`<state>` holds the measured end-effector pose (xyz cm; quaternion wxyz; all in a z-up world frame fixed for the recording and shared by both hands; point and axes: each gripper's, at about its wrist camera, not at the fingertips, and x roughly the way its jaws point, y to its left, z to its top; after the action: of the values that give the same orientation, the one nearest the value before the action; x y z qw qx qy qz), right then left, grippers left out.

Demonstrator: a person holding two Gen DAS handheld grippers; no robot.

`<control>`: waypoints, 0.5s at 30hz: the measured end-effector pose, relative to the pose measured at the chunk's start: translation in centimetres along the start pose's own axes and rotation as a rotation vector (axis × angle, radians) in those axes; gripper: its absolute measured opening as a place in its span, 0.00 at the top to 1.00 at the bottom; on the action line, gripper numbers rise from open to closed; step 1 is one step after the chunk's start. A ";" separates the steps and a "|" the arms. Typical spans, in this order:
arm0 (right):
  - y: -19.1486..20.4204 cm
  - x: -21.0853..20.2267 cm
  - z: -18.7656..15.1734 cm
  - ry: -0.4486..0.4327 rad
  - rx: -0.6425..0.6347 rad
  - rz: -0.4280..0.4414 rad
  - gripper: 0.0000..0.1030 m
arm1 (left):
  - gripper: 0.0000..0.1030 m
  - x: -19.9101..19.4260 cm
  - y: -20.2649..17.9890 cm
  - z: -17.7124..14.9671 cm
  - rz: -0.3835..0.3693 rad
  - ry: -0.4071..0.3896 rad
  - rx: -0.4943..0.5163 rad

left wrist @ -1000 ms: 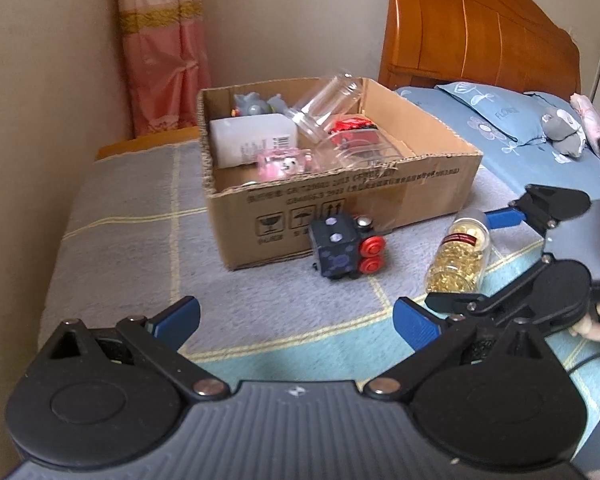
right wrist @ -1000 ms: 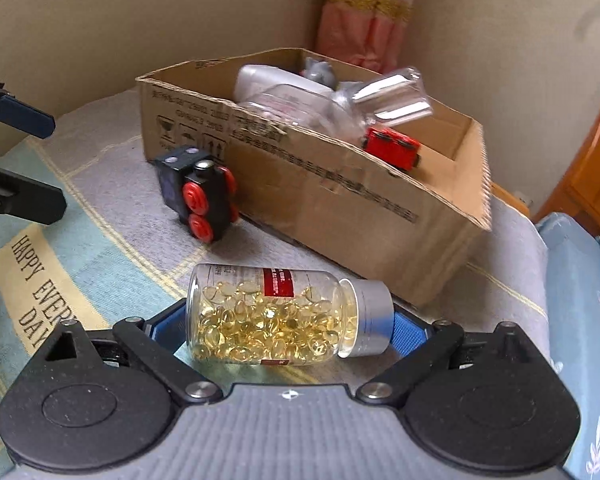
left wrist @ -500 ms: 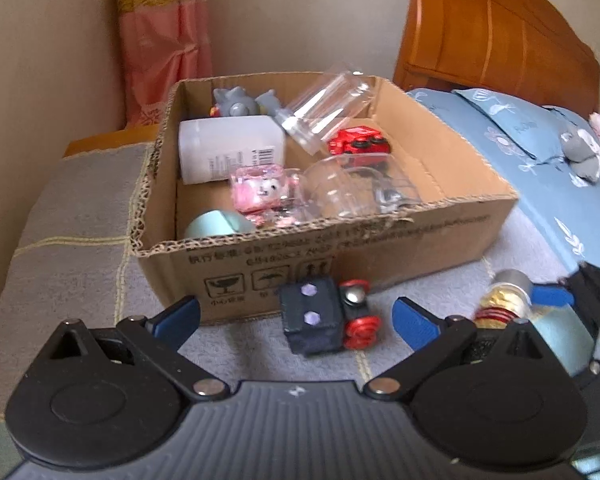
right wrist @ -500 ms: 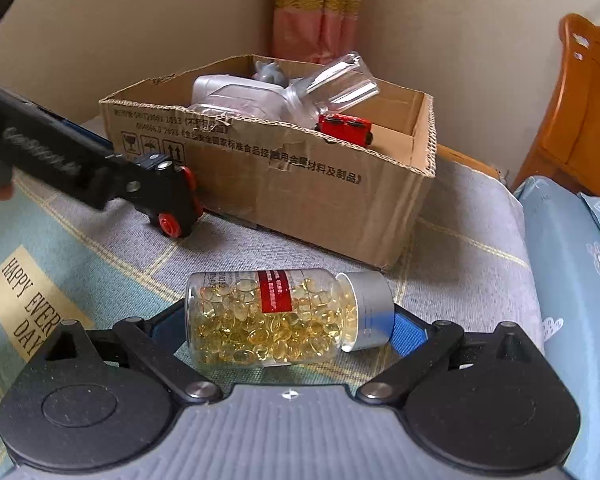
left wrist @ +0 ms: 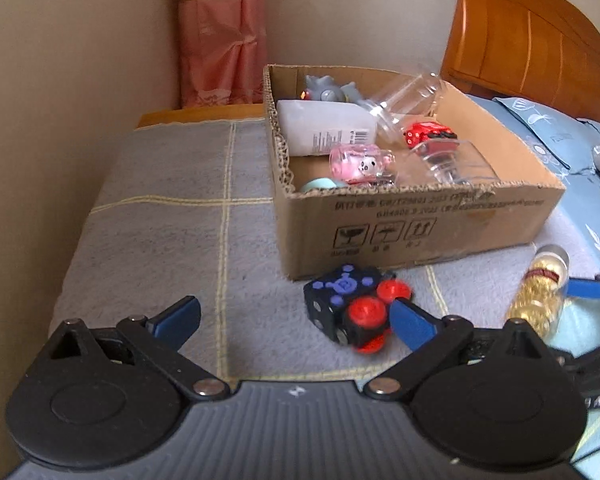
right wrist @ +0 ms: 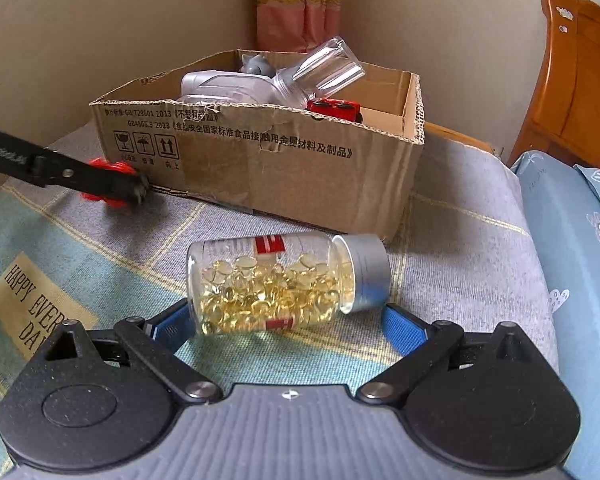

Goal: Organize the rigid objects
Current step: 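Grasp the capsule bottle with the right tool while the left tool grasps the toy robot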

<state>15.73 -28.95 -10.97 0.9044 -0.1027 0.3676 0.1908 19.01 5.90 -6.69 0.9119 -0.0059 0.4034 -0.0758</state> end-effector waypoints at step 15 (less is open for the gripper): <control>0.2 -0.2 0.1 -0.002 -0.008 -0.011 0.03 | 0.21 2.1 -3.3 -0.5 -0.149 0.068 -0.024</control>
<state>15.56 -28.79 -10.78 0.9054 -0.1081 0.3653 0.1873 19.64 2.37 -8.35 0.8894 -0.0441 0.4334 -0.1388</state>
